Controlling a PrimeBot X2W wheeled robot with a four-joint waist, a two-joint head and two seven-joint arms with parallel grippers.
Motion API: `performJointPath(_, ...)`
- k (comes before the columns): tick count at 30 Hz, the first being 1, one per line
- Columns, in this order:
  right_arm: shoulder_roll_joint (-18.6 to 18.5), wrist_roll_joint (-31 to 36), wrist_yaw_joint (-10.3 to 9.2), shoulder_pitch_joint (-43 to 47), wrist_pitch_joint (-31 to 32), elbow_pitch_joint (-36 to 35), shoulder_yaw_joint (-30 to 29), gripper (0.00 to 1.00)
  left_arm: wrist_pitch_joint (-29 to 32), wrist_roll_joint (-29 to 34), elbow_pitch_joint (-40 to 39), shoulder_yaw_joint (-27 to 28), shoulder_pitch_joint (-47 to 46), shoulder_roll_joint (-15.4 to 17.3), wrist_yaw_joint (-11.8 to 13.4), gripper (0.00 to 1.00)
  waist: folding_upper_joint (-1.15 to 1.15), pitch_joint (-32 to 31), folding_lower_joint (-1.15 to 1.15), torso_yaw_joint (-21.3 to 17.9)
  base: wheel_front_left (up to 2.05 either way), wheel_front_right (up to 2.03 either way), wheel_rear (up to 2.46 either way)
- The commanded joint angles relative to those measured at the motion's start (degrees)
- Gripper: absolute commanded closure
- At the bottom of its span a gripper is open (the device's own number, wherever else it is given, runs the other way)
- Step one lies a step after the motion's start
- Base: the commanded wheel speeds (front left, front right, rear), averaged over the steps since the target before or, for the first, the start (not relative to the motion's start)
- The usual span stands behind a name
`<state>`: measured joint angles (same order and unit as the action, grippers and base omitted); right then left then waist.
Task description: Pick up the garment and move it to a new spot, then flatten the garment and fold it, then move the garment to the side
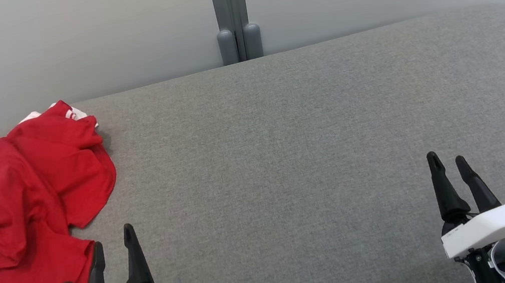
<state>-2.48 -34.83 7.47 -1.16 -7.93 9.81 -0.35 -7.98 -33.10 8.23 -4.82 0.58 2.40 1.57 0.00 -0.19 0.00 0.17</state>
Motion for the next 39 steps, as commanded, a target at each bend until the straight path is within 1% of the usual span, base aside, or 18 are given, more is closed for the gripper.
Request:
performJointPath(1, -0.32, 1.88, 0.02, 0.27, -0.59, -0.71, 0.21, 0.00, -0.53, 1.80, -0.31, -0.10, 0.11, 0.43, 0.26, 0.00, 0.00, -0.01, 0.00, 0.00, 0.00, 0.00, 0.00)
performJointPath(15, -0.39, 12.44, 0.02, -0.15, -2.58, 0.08, 0.42, 0.00, -2.53, 9.06, 0.57, -1.00, 0.59, 0.51, 1.18, 0.00, 0.00, -0.01, 0.00, -0.01, 0.00, 0.00, 0.00)
performJointPath(30, -0.45, 20.54, 0.03, -0.28, -4.51, 0.76, 0.98, 0.00, -4.43, 15.79, 2.71, -1.78, 0.98, 0.58, 1.59, 0.00, 0.00, 0.10, 0.00, 0.18, 0.00, 0.00, 0.00)
performJointPath(39, -0.47, 25.04, 0.03, -0.27, -5.49, 0.50, 1.11, 0.00, -5.42, 19.58, 3.64, -1.59, 1.22, 0.61, 1.37, 0.00, 0.00, 0.15, 0.00, 0.25, 0.00, 0.00, 0.00)
